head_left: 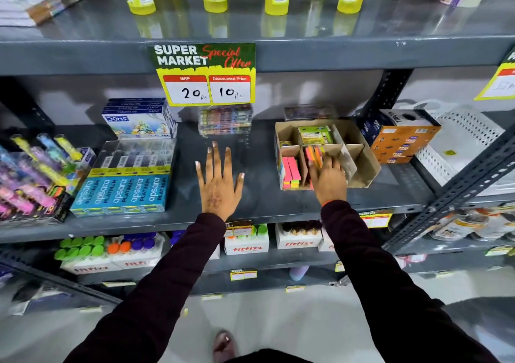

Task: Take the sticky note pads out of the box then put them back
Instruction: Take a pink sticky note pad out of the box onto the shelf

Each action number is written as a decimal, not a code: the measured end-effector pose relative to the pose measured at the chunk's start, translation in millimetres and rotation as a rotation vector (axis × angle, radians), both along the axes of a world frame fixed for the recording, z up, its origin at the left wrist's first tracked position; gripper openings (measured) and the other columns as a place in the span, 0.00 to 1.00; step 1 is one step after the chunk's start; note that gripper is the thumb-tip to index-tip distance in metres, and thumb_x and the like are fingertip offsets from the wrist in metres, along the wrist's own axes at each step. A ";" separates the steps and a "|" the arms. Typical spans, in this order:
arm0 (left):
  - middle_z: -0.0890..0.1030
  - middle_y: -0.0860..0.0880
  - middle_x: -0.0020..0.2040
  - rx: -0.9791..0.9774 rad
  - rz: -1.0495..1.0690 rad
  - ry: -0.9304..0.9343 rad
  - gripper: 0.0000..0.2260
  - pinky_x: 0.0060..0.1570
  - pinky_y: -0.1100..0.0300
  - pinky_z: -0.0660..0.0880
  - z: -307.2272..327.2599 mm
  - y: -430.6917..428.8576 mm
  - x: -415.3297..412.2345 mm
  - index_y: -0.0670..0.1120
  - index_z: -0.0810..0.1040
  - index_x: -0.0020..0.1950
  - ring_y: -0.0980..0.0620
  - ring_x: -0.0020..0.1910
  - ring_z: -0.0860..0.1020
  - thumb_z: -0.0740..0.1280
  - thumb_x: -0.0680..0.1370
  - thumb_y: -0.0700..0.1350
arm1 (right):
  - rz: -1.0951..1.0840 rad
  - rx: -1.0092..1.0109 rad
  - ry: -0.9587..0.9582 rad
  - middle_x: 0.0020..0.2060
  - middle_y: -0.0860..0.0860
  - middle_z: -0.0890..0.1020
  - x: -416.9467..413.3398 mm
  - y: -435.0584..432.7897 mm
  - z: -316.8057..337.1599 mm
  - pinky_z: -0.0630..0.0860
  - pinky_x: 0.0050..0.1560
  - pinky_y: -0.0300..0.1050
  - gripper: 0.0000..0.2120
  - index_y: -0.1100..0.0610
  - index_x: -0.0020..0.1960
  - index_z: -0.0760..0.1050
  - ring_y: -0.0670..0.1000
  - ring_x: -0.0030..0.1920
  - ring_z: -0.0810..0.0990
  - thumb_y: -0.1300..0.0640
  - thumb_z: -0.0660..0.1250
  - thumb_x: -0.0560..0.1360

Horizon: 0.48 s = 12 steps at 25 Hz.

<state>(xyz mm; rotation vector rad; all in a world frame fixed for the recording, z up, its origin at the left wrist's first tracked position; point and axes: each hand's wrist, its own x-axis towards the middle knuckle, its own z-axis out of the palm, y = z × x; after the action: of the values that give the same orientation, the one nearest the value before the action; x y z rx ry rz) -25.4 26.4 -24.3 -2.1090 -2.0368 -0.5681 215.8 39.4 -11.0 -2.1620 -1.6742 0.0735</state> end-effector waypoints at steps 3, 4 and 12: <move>0.54 0.38 0.77 -0.010 -0.003 -0.021 0.30 0.72 0.40 0.49 1.1 1.6 -0.1 0.42 0.54 0.76 0.42 0.76 0.52 0.57 0.80 0.55 | -0.044 -0.054 -0.036 0.72 0.65 0.65 2.9 0.2 -2.2 0.71 0.63 0.55 0.28 0.64 0.77 0.54 0.65 0.66 0.72 0.50 0.54 0.83; 0.54 0.38 0.77 -0.010 -0.007 -0.024 0.30 0.72 0.40 0.49 2.2 2.0 0.9 0.42 0.54 0.76 0.42 0.76 0.52 0.57 0.80 0.54 | -0.048 -0.083 -0.028 0.73 0.65 0.63 2.9 -0.1 -2.1 0.72 0.62 0.56 0.29 0.64 0.77 0.52 0.65 0.65 0.72 0.51 0.55 0.82; 0.58 0.40 0.77 0.029 0.006 -0.097 0.29 0.72 0.41 0.48 3.1 1.9 -26.5 0.40 0.57 0.75 0.43 0.76 0.53 0.59 0.79 0.53 | -0.115 0.343 0.078 0.66 0.65 0.69 -22.6 -14.5 43.7 0.77 0.57 0.56 0.27 0.65 0.76 0.57 0.65 0.59 0.77 0.53 0.58 0.81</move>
<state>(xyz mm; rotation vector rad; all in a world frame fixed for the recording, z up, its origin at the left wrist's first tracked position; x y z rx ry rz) -51.9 28.3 -21.3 -2.0977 -2.0707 -0.7077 193.2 24.9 32.7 -1.9634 -1.3994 -0.1493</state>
